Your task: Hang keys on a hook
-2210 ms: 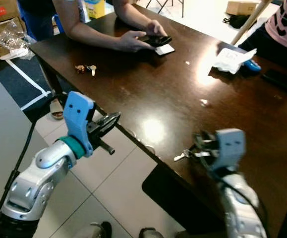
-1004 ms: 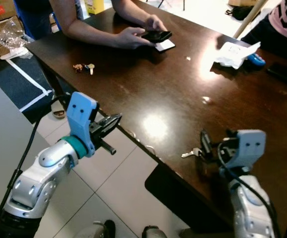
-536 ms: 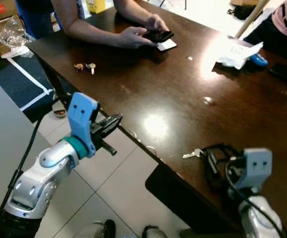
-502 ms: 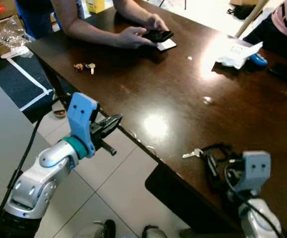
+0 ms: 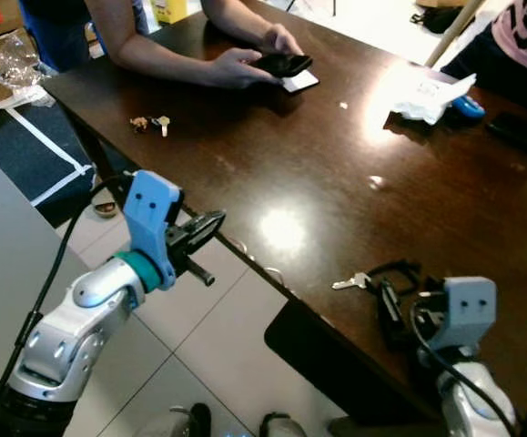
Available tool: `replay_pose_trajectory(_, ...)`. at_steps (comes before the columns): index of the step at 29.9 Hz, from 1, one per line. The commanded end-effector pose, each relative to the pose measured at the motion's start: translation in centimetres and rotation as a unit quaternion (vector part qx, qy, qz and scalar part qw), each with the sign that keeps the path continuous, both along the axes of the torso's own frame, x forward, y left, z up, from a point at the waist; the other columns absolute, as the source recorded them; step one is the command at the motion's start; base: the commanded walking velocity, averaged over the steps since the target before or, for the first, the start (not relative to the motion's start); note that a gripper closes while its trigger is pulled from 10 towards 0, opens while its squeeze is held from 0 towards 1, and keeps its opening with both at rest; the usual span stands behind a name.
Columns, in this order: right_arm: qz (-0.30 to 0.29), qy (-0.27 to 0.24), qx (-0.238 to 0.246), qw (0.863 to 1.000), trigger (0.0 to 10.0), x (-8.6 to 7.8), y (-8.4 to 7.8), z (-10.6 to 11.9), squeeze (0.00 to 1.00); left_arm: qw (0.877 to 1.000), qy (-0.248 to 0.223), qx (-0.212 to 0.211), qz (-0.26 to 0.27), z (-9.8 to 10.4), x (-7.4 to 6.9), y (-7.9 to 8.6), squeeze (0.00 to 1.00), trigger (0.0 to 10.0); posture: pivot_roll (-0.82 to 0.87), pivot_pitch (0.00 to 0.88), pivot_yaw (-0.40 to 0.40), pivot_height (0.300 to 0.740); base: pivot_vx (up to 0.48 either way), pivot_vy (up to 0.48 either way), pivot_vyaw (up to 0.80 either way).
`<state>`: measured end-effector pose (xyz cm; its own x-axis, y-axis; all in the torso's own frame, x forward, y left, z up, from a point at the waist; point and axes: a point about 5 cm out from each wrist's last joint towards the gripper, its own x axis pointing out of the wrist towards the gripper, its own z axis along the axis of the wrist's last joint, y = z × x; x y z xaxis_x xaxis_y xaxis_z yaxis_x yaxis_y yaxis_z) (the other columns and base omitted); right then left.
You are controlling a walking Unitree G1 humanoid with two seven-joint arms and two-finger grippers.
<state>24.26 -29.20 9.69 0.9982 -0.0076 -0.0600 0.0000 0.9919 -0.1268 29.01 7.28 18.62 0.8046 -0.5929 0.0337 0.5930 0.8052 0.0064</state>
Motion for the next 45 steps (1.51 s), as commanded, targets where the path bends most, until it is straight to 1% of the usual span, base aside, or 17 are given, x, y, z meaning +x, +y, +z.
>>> replay_pose_trajectory(1, -0.005, 0.069, 0.007, 0.998, 4.2, -1.0, 0.2, -2.8, 0.0, 1.0, 0.012, 0.006, 0.002, -0.6, 0.1, 0.1, 0.0, 10.0, -0.03, 0.144, 0.132, 0.74, 0.0, 0.0, 0.0)
replay_pose_trajectory(2, 0.0, 0.089, -0.003, 0.996, 2.2, -0.8, 0.6, -3.4, 0.0, 1.0, 0.012, 0.006, 0.003, -0.6, 0.1, 0.1, 0.0, 10.0, -0.02, 0.145, 0.13, 0.74, 0.0, 0.0, 0.0)
replay_pose_trajectory(3, 0.0, 0.089, -0.003, 0.996, 2.2, -0.8, 0.6, -3.4, 0.0, 1.0, 0.012, 0.006, 0.003, -0.6, 0.1, 0.1, 0.0, 10.0, -0.02, 0.145, 0.13, 0.74, 0.0, 0.0, 0.0)
replay_pose_trajectory(4, -0.008, 0.108, -0.014, 0.994, 0.0, -0.5, 0.6, -4.0, 0.0, 1.0, 0.012, 0.006, 0.006, -0.6, 0.0, 0.2, 0.0, 10.0, -0.02, 0.146, 0.128, 0.74, 0.0, 0.0, 0.0)
replay_pose_trajectory(10, -0.037, 0.159, -0.047, 0.985, 0.0, -0.5, 0.0, -5.2, 0.0, 1.0, 0.013, 0.004, 0.01, -0.6, 0.0, 0.3, 0.0, 10.0, -0.02, 0.146, 0.128, 0.74, 0.0, 0.0, 0.0)
replay_pose_trajectory(15, -0.051, 0.18, -0.051, 0.981, 0.0, -0.7, -0.5, -5.6, 0.0, 1.0, 0.013, 0.002, 0.01, -0.5, 0.1, 0.3, 0.0, 10.0, -0.03, 0.148, 0.128, 0.74, 0.0, 0.0, 0.0)
replay_pose_trajectory(28, -0.059, 0.182, -0.046, 0.98, 0.0, -0.2, -0.4, -5.8, 0.0, 1.0, 0.012, 0.001, 0.011, -0.5, 0.1, 0.3, 0.0, 10.0, -0.02, 0.144, 0.131, 0.74, 0.0, 0.0, 0.0)
replay_pose_trajectory(31, -0.053, 0.158, -0.035, 0.985, 0.0, 0.3, -0.1, -5.2, 0.0, 1.0, 0.011, 0.002, 0.012, -0.4, 0.1, 0.4, 0.0, 10.0, -0.01, 0.143, 0.132, 0.74, 0.0, 0.0, 0.0)
replay_pose_trajectory(32, -0.047, 0.117, -0.019, 0.992, 0.5, 0.7, 0.2, -4.2, 0.0, 1.0, 0.011, 0.003, 0.013, -0.4, 0.1, 0.5, 0.0, 10.0, -0.01, 0.142, 0.133, 0.74, 0.0, 0.0, 0.0)
replay_pose_trajectory(33, -0.047, 0.117, -0.019, 0.992, 0.5, 0.7, 0.2, -4.2, 0.0, 1.0, 0.011, 0.003, 0.013, -0.4, 0.1, 0.5, 0.0, 10.0, -0.01, 0.142, 0.133, 0.74, 0.0, 0.0, 0.0)
replay_pose_trajectory(34, -0.047, 0.078, -0.008, 0.996, 0.5, 1.1, 0.4, -3.2, 0.0, 1.0, 0.011, 0.003, 0.013, -0.4, 0.1, 0.5, 0.0, 10.0, -0.01, 0.142, 0.133, 0.74, 0.0, 0.0, 0.0)
replay_pose_trajectory(35, -0.047, 0.078, -0.008, 0.996, 0.5, 1.1, 0.4, -3.2, 0.0, 1.0, 0.011, 0.003, 0.013, -0.4, 0.1, 0.5, 0.0, 10.0, -0.01, 0.142, 0.133, 0.74, 0.0, 0.0, 0.0)
replay_pose_trajectory(36, -0.066, 0.039, 0.006, 0.997, 10.0, 1.3, -0.2, -2.0, 0.05, 1.0, 0.011, 0.003, 0.012, -0.4, 0.2, 0.5, 0.0, 10.0, -0.02, 0.142, 0.134, 0.74, 0.0, 0.0, 0.0)
replay_pose_trajectory(37, -0.066, 0.039, 0.006, 0.997, 10.0, 1.3, -0.2, -2.0, 0.05, 1.0, 0.011, 0.003, 0.012, -0.4, 0.2, 0.5, 0.0, 10.0, -0.02, 0.142, 0.134, 0.74, 0.0, 0.0, 0.0)
replay_pose_trajectory(38, -0.101, -0.007, 0.03, 0.994, 10.0, 1.4, -1.3, -0.7, 1.0, 1.0, 0.01, 0.003, 0.011, -0.4, 0.2, 0.4, 0.0, 10.0, -0.02, 0.14, 0.135, 0.74, 0.0, 0.0, 0.0)
replay_pose_trajectory(42, -0.115, -0.046, 0.065, 0.99, 10.0, 1.3, -2.2, 0.4, 1.0, 1.0, 0.01, 0.003, 0.01, -0.4, 0.3, 0.3, 0.0, 10.0, -0.02, 0.14, 0.136, 0.74, 0.0, 0.0, 0.0)
replay_pose_trajectory(45, -0.121, -0.048, 0.08, 0.988, 10.0, 1.1, -2.4, 0.4, 1.0, 1.0, 0.01, 0.003, 0.009, -0.4, 0.2, 0.3, 0.0, 10.0, -0.02, 0.141, 0.135, 0.74, 0.0, 0.0, 0.0)
